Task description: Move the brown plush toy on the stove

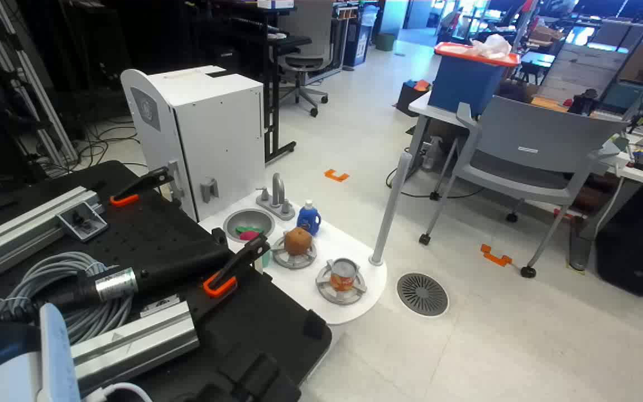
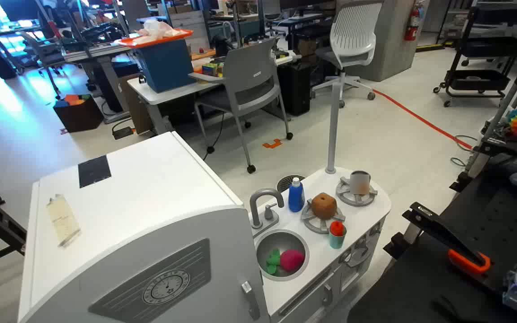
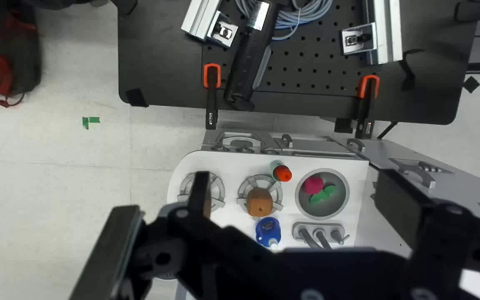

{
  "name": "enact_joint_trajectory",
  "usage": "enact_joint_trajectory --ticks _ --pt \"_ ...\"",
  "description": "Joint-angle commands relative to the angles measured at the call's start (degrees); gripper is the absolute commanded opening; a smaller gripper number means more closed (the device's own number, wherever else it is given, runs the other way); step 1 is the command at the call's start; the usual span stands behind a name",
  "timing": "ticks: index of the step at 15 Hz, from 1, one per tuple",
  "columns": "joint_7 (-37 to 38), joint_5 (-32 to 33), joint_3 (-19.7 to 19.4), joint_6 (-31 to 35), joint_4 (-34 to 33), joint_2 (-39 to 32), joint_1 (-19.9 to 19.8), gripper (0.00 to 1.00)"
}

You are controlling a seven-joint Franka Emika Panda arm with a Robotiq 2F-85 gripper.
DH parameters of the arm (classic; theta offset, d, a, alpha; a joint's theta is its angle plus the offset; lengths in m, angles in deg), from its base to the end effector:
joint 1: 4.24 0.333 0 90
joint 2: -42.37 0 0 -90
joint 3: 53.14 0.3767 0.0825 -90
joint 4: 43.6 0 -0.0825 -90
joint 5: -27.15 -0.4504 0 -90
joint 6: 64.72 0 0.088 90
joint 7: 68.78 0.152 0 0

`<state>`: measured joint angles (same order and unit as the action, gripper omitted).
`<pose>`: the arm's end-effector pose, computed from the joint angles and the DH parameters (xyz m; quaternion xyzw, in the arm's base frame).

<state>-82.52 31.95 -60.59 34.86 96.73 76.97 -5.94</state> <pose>0.3752 -0.0744 0.4844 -0.9965 -0.0626 0.0550 0.0063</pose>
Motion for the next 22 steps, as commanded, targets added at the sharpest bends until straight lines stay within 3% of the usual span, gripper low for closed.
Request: enact_joint_trajectory --ticks 1,13,17,22 --pt "-0.06 -0.08 0.13 -0.08 -0.14 -0.01 -0.14 1.0" --pt "-0.06 -0.08 0.14 -0.08 -0.18 0.02 -0.14 1.0" --pt "5.52 0.65 2.8 10.56 -0.4 -9.49 0.14 1.0" --pt "13.02 0.55 5.32 26.36 -3.78 -28.13 -0.04 1.0"
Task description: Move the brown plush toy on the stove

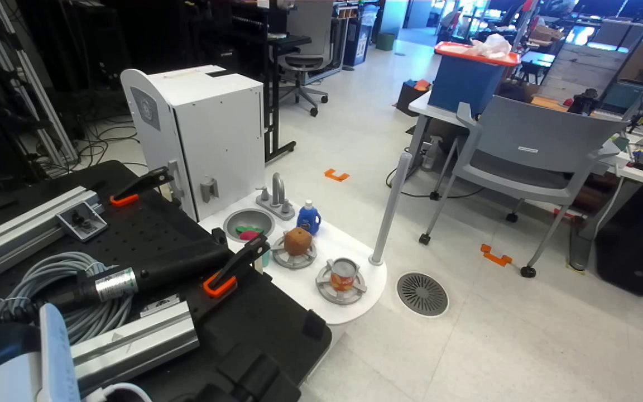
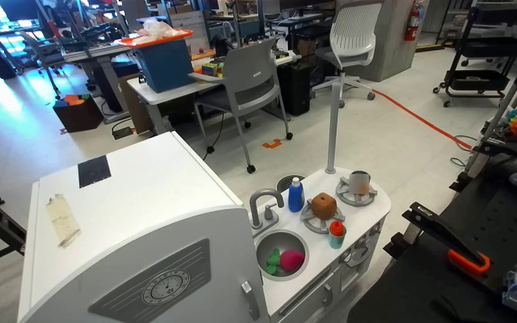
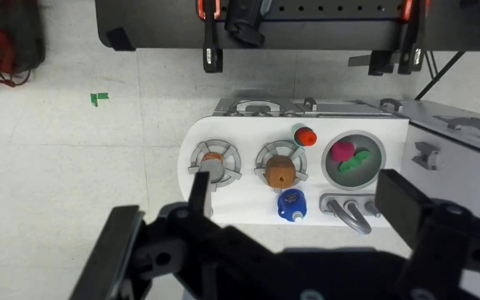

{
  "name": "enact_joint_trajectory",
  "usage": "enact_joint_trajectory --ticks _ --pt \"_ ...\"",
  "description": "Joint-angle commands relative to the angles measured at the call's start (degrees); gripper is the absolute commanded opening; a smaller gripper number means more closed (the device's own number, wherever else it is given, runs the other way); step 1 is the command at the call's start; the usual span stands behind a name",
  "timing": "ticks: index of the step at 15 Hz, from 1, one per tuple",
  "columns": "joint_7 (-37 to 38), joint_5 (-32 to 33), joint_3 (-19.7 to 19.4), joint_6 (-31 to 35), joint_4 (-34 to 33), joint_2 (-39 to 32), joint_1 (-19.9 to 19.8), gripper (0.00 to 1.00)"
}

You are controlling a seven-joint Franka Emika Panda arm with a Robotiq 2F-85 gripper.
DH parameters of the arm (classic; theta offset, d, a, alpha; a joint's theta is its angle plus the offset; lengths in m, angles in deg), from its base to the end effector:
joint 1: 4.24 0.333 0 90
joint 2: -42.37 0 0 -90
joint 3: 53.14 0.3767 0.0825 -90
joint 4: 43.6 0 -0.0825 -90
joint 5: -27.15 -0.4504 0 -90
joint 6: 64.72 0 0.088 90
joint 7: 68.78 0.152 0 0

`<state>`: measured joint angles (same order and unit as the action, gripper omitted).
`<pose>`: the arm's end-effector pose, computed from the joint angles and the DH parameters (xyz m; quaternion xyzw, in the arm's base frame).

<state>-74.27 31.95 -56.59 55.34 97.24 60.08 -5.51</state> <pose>0.4641 -0.0453 0.3832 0.9988 0.0303 -0.0290 0.0241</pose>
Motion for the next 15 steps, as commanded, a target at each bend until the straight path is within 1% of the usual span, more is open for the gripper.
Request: enact_joint_trajectory --ticks 1,4,5,6,7,8,9,11,13,15 --pt "6.89 0.45 1.54 8.69 -5.02 -15.15 -0.55 1.0" --pt "10.5 -1.06 1.42 15.95 -8.88 -27.08 -0.16 1.0" --pt "10.63 -3.1 1.41 17.27 -10.66 -31.1 -0.06 1.0" --pt "12.08 -3.14 1.33 18.18 -12.69 -35.12 0.06 1.0" --pt "9.51 -6.24 2.0 20.56 -14.63 -39.13 -0.32 1.0" --pt "8.11 -7.86 2.71 22.39 -17.03 -43.11 -0.67 1.0" --pt "6.33 -9.58 3.7 22.19 -19.86 -47.04 -1.13 1.0" --pt "6.22 -9.74 4.31 24.99 -25.15 -54.67 -0.71 1.0" --pt "7.54 -8.09 3.86 28.22 -30.78 -62.12 0.7 1.0" --pt "8.21 -5.58 2.41 31.94 -37.2 -69.61 2.85 1.0"
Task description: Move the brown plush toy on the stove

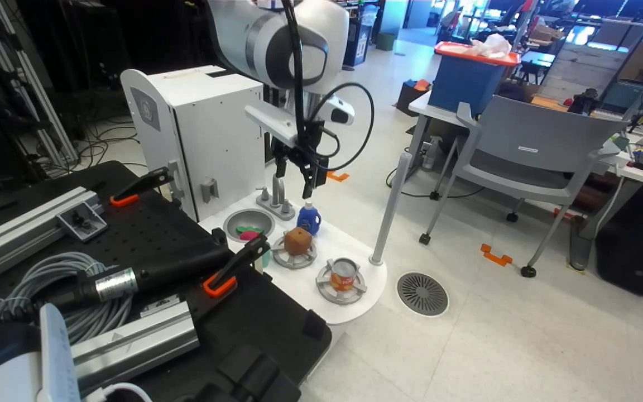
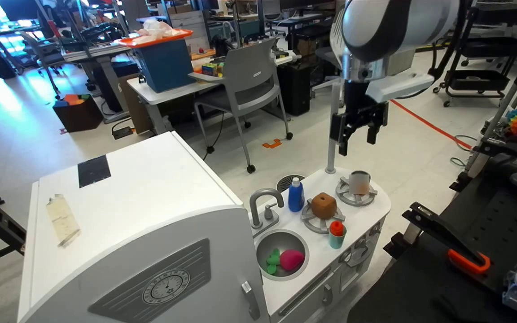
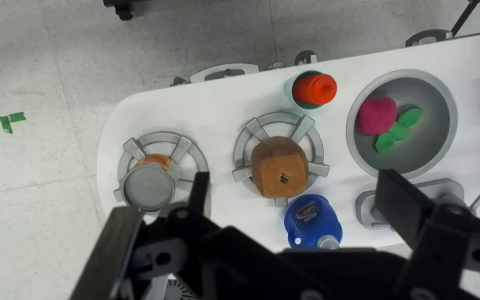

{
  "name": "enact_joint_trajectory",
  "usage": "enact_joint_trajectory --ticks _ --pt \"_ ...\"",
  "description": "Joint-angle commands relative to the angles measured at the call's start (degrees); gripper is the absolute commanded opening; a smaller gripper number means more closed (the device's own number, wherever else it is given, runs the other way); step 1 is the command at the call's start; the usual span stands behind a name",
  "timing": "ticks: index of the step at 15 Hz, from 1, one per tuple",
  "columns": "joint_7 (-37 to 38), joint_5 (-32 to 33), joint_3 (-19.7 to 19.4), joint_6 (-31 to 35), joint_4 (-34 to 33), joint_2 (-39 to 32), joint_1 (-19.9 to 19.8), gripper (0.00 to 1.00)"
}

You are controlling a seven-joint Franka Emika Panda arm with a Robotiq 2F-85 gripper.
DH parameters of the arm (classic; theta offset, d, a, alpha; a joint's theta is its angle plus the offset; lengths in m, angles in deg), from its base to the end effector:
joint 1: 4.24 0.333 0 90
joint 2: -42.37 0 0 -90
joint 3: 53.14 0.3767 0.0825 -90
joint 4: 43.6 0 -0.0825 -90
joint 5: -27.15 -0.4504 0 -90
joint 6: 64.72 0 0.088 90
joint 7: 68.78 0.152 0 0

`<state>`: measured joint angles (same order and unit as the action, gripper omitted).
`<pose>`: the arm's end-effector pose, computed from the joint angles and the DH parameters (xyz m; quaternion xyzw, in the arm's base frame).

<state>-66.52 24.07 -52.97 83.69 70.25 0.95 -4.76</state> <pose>0.6436 -0.0036 0.0249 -0.9970 0.0467 0.0600 0.0127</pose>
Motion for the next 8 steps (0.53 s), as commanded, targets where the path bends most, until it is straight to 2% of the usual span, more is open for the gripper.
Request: enact_joint_trajectory --ticks 1,4,8 --pt "0.99 2.55 -1.5 4.22 -13.67 -14.09 2.71 1.0" --pt "0.83 3.42 -1.98 6.65 -22.77 -23.65 4.07 1.0" --pt "2.29 3.68 -3.31 4.93 -31.28 -32.27 5.72 1.0"
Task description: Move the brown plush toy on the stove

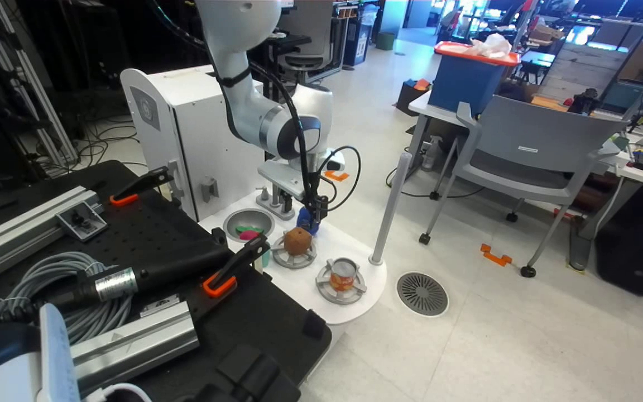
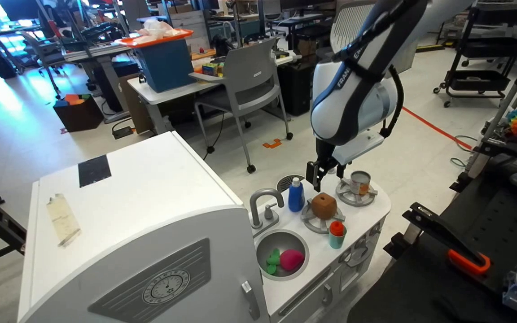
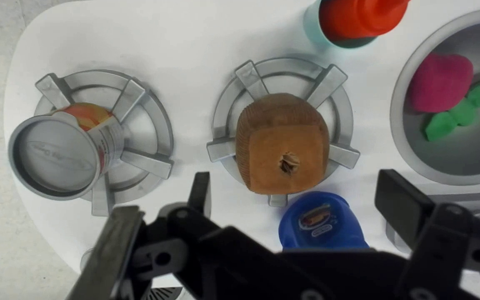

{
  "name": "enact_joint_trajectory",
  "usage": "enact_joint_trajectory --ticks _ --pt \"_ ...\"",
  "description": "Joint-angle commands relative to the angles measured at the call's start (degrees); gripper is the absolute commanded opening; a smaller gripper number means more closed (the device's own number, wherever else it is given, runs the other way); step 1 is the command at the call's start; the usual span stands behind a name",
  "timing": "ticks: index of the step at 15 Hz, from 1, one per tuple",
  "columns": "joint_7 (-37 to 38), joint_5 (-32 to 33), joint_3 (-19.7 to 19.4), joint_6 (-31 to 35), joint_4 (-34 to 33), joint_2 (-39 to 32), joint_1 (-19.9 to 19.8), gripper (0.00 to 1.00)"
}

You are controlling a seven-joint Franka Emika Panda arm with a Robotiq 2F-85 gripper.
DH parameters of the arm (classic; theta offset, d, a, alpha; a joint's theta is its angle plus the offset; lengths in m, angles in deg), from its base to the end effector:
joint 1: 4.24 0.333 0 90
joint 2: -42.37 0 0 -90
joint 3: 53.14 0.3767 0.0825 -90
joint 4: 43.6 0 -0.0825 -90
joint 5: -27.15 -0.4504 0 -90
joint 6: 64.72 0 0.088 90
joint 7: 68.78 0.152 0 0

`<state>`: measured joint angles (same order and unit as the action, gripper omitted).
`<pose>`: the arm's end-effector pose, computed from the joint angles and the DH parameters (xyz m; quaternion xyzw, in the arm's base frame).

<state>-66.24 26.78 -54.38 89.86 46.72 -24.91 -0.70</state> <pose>0.7067 0.0283 -0.1389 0.9996 0.0013 -0.0258 0.0099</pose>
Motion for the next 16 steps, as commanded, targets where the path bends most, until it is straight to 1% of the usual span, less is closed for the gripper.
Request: enact_joint_trajectory --ticks 1,4,10,11,12,13,14,16 --pt "2.44 1.03 -2.45 -1.64 -9.3 -8.02 2.03 1.0" --pt "3.18 0.8 -2.91 -2.62 -12.45 -11.82 2.69 1.0" --pt "2.88 1.17 -3.21 -6.1 -22.16 -19.37 2.26 1.0" --pt "2.87 1.14 -3.19 -6.96 -23.74 -20.26 2.09 0.88" --pt "3.03 1.03 -3.25 -8.29 -25.5 -21.13 1.84 0.74" --pt "2.74 1.13 -3.26 -8.83 -25.82 -21.08 1.63 0.66" --pt "2.62 1.47 -3.48 -8.16 -21.83 -18.01 1.62 0.59" --pt "2.13 1.73 -3.66 -8.67 -22.24 -17.88 1.31 0.44"
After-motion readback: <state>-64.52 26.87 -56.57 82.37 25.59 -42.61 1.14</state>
